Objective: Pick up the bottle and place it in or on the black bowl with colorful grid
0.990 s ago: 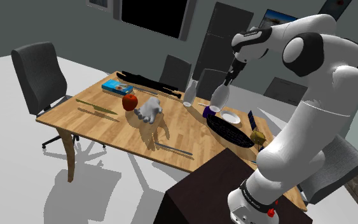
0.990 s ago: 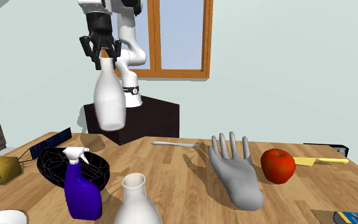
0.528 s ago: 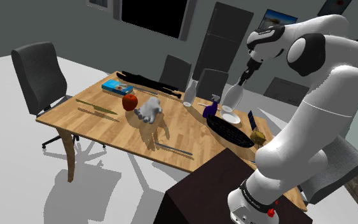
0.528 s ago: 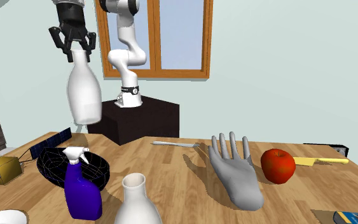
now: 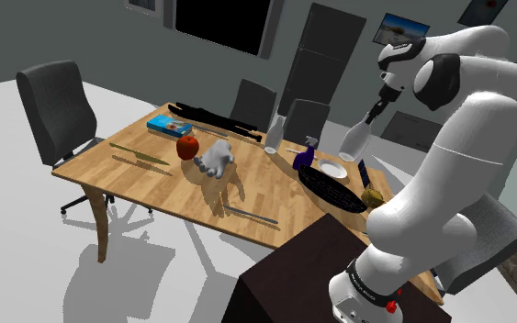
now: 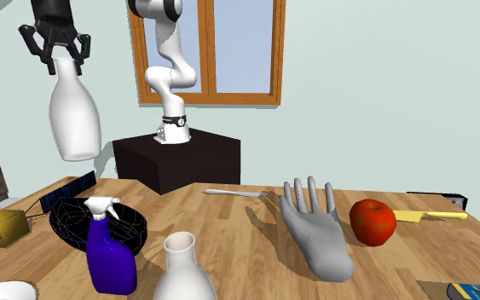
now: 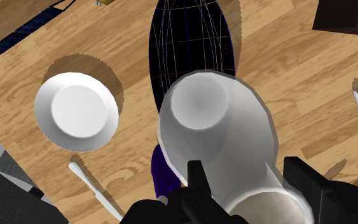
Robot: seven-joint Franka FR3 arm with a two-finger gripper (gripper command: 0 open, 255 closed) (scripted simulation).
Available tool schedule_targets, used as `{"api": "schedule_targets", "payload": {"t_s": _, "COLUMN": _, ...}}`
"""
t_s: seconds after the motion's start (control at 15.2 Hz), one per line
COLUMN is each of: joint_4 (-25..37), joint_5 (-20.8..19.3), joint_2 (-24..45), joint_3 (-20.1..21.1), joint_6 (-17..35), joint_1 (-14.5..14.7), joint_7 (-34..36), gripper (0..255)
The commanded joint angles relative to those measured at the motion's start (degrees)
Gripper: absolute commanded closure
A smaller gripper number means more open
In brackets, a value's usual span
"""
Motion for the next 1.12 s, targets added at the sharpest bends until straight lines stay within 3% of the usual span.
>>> {"api": "schedule_targets", "payload": {"t_s": 0.0, "joint_4": -0.8, "joint_5": 0.2, "joint_2": 0.2, "joint_3": -0.1, "joint_6": 0.9, "joint_1": -0.4, "joint_7": -0.8, "gripper": 255}}
{"api": "schedule_targets", "payload": {"t_s": 1.06, "joint_4": -9.9, "joint_5": 2.3, "joint_2": 2.8, "joint_3": 0.5, "joint_6": 12.2, "joint_1": -0.4, "joint_7": -2.7, "gripper": 255}}
